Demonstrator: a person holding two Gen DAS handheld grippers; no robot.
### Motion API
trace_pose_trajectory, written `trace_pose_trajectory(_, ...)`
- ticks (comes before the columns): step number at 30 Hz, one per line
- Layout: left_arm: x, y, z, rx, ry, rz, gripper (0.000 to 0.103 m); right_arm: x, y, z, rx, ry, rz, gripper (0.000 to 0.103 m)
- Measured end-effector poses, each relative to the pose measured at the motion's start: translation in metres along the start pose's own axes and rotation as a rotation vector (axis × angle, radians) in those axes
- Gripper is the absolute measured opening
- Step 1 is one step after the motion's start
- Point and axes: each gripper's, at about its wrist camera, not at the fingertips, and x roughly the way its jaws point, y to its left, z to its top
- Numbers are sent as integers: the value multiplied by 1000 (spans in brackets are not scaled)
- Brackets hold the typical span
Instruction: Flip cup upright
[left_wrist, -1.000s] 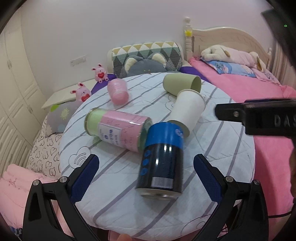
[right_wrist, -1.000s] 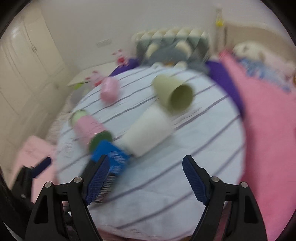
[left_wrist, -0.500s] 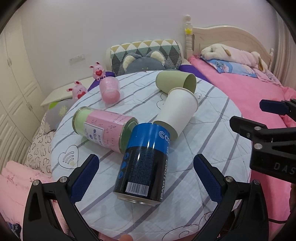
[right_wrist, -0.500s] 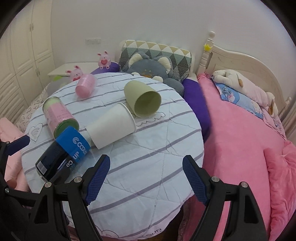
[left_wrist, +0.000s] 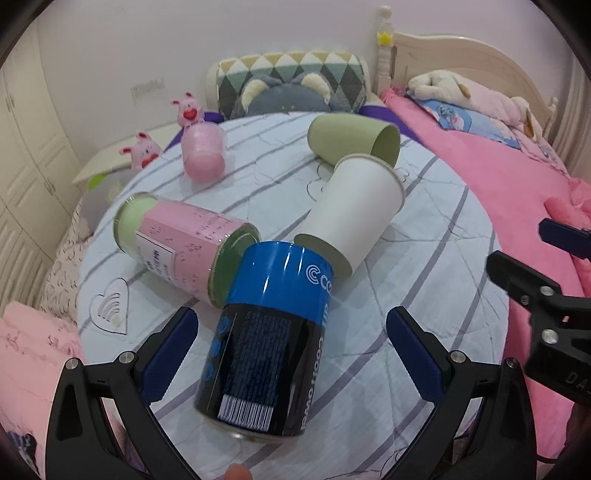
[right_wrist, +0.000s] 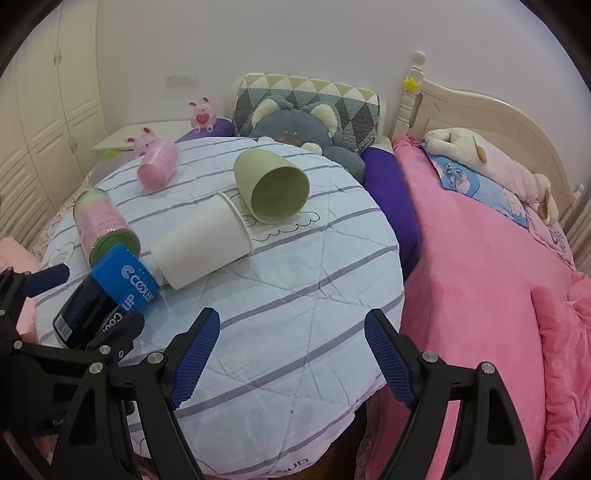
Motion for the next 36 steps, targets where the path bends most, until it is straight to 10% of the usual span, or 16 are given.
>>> trace_pose_trajectory(14, 39, 0, 13, -27, 100, 28, 102, 17, -13, 4, 10, 7, 11, 82)
trace_pose_trajectory(18, 34, 6, 15, -58, 72, 10, 79, 17, -14, 2, 14, 13, 9, 82)
trace_pose_trajectory(26, 48, -6, 8, 92, 150, 91, 78, 14, -10, 0, 8, 10, 23, 82)
trace_pose_trajectory(36, 30, 4, 15, 21, 31, 26, 74, 17, -6, -5, 2, 26, 22, 82)
